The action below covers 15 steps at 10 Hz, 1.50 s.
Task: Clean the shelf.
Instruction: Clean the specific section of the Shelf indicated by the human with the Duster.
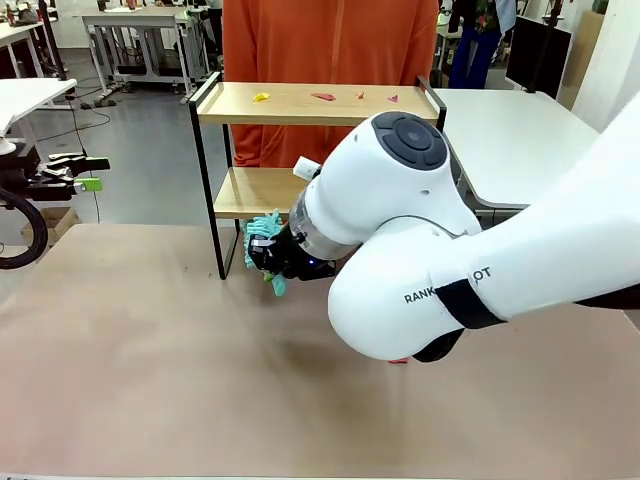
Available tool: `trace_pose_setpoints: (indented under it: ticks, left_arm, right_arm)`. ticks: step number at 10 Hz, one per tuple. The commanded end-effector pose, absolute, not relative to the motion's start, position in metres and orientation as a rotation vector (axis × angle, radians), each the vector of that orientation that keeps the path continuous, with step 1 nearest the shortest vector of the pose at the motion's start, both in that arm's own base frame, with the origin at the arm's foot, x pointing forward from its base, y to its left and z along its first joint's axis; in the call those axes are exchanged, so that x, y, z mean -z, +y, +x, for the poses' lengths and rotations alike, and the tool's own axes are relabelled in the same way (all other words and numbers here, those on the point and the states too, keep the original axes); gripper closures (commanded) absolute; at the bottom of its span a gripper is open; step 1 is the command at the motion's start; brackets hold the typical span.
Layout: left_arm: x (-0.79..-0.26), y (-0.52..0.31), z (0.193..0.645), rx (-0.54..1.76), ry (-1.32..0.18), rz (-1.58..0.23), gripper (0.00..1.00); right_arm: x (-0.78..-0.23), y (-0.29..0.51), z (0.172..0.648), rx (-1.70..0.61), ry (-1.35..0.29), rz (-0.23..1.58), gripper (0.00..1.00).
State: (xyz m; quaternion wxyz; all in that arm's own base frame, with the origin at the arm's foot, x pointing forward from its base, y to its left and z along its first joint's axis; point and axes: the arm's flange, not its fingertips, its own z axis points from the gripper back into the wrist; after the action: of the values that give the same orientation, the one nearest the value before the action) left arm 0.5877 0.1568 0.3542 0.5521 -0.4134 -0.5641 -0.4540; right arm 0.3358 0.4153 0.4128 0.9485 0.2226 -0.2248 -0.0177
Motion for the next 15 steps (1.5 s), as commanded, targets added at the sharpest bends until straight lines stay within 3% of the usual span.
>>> trace_pose_setpoints:
  ticks: [1, 10, 15]
  left_arm:
    - [-0.357, 0.156, 0.586, 1.076, -1.345, -0.965, 0.00]
    - [-0.357, 0.156, 0.586, 1.076, -1.345, -0.965, 0.00]
    - [-0.357, 0.156, 0.586, 1.076, -1.345, -0.965, 0.00]
  right_arm:
    - [-0.387, 0.479, 0.357, 0.067, -0.479, 0.425, 0.87]
    - [-0.332, 0.515, 0.379, 0.088, -0.379, 0.355, 0.87]
    - [-0.339, 0.498, 0.376, 0.051, -0.373, 0.357, 0.87]
